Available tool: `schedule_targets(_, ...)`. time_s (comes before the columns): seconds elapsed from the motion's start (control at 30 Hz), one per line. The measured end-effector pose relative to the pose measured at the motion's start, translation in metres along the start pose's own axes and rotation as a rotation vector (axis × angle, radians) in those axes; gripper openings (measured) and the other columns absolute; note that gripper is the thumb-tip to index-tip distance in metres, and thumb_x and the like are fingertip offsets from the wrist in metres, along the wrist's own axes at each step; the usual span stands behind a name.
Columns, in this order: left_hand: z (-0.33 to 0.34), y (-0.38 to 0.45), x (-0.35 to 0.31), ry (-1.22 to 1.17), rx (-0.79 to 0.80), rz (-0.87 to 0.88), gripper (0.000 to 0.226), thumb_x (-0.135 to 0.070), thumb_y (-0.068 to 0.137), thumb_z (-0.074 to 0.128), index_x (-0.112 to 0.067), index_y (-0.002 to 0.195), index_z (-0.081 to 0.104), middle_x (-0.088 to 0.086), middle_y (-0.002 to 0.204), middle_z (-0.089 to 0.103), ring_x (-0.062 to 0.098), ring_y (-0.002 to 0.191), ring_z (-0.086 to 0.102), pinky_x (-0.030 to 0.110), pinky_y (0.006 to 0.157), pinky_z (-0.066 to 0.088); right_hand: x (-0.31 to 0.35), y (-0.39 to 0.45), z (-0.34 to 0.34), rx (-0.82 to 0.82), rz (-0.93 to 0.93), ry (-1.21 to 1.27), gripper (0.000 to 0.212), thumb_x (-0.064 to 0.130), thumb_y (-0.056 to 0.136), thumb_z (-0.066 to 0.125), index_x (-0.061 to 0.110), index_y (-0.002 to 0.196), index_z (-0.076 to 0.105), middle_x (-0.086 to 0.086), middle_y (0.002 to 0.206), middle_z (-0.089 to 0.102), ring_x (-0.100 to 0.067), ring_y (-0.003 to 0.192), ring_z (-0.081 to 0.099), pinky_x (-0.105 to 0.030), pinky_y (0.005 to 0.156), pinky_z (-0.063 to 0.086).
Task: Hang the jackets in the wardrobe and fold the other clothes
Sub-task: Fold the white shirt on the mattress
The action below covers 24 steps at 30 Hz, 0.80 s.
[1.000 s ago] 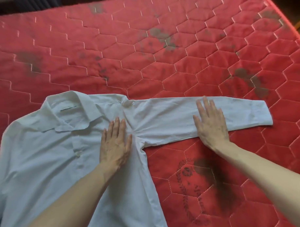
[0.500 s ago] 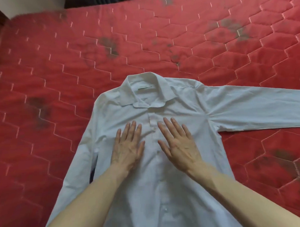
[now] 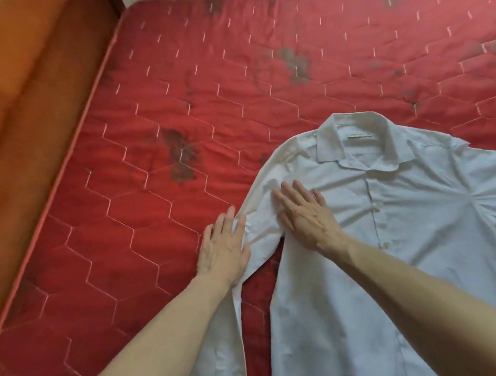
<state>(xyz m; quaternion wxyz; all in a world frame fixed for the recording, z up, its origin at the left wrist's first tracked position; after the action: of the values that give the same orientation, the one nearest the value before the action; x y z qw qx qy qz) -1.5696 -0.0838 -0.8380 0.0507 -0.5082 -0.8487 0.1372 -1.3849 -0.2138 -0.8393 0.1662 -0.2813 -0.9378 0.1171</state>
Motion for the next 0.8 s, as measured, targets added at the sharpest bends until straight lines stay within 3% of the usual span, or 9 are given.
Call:
schedule_targets(0.07,-0.008,-0.004,0.008,-0.043,0.011,-0.014,0.069,-0.029,0.087,0.067,-0.018,0.150,0.041,0.006,0.142,0.048,0.027,0.119,0.053,0.040,0.095,0.048,0.015,0.006,0.002,0.059,0.000,-0.054,0.064,0.048,0.110,0.026,0.033,0.166,-0.002,0.003,0.175,-0.006,-0.023,0.161,-0.008,-0.050,0.128,0.000)
schedule_targets(0.17,-0.011,-0.007,0.022,-0.329,0.049,-0.118,0.060,-0.014,0.085,0.061,-0.018,0.139,0.036,0.002,0.123,0.047,0.025,0.105,0.052,0.040,0.088,0.046,0.029,0.007,0.010,0.206,0.060,-0.059,0.078,0.061,0.105,0.024,0.032,0.163,-0.020,0.003,0.170,-0.029,-0.023,0.157,-0.025,-0.055,0.128,-0.004)
schedule_targets(0.3,-0.013,-0.002,0.054,-0.634,0.185,-0.322,0.021,-0.003,0.074,0.055,-0.018,0.085,0.047,0.001,0.078,0.052,0.030,0.074,0.048,0.037,0.062,0.035,0.034,0.017,0.001,0.387,0.116,-0.040,0.090,0.071,0.100,0.027,0.034,0.158,-0.030,0.005,0.163,-0.041,-0.021,0.152,-0.036,-0.056,0.127,-0.010)
schedule_targets(0.37,-0.016,0.003,0.074,-0.760,0.283,-0.385,0.022,0.002,0.070,0.048,-0.019,0.066,0.043,0.001,0.067,0.043,0.028,0.068,0.040,0.035,0.059,0.027,0.036,0.018,-0.007,0.431,0.130,-0.063,0.094,0.071,0.099,0.032,0.033,0.158,-0.029,0.003,0.164,-0.039,-0.023,0.154,-0.033,-0.056,0.127,-0.008)
schedule_targets(0.43,-0.026,0.004,0.096,-0.779,0.384,-0.402,0.022,0.004,0.071,0.045,-0.016,0.063,0.050,0.002,0.069,0.044,0.023,0.067,0.040,0.034,0.058,0.028,0.042,0.018,-0.012,0.377,0.133,-0.114,0.094,0.069,0.099,0.036,0.029,0.163,-0.020,0.000,0.170,-0.027,-0.025,0.158,-0.021,-0.055,0.128,-0.003)
schedule_targets(0.5,-0.034,0.007,0.119,-0.726,0.451,-0.434,0.022,0.002,0.073,0.046,-0.012,0.068,0.062,0.004,0.076,0.056,0.024,0.071,0.049,0.033,0.060,0.037,0.052,0.021,-0.014,0.196,0.114,-0.161,0.084,0.061,0.102,0.039,0.021,0.165,0.001,-0.004,0.174,-0.002,-0.027,0.160,-0.001,-0.051,0.128,0.007)
schedule_targets(0.63,-0.045,0.014,0.150,-0.788,0.440,-0.454,0.034,0.010,0.079,0.045,-0.015,0.069,0.066,0.004,0.083,0.063,0.023,0.082,0.058,0.027,0.063,0.044,0.079,0.047,-0.019,-0.132,-0.075,-0.100,0.061,0.032,0.106,0.047,0.014,0.161,0.027,-0.001,0.165,0.036,-0.026,0.158,0.022,-0.045,0.122,0.026)
schedule_targets(0.73,-0.062,0.019,0.158,-0.891,0.376,-0.444,0.035,0.014,0.078,0.042,-0.010,0.071,0.066,0.006,0.078,0.060,0.020,0.072,0.055,0.020,0.054,0.042,0.097,0.078,-0.020,-0.066,-0.239,-0.159,0.062,0.009,0.101,0.050,0.016,0.159,0.031,0.000,0.157,0.046,-0.028,0.156,0.027,-0.047,0.123,0.025)
schedule_targets(0.8,-0.068,0.023,0.163,-0.905,0.356,-0.440,0.034,0.014,0.079,0.041,-0.010,0.070,0.064,0.007,0.072,0.053,0.018,0.064,0.049,0.016,0.045,0.036,0.102,0.096,-0.023,-0.002,-0.266,-0.274,0.055,0.009,0.097,0.054,0.017,0.150,0.041,-0.004,0.143,0.055,-0.031,0.145,0.041,-0.047,0.123,0.023)
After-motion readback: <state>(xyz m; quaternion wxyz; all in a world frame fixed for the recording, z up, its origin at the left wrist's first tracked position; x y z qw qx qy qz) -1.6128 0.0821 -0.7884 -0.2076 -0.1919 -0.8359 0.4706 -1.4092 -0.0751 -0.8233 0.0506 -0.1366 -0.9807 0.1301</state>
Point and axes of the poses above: each hand's wrist, its own y-axis towards the middle knuckle, its own z-axis out of the palm, x = y × z, the point moved 1 cm from there along y, towards the middle knuckle
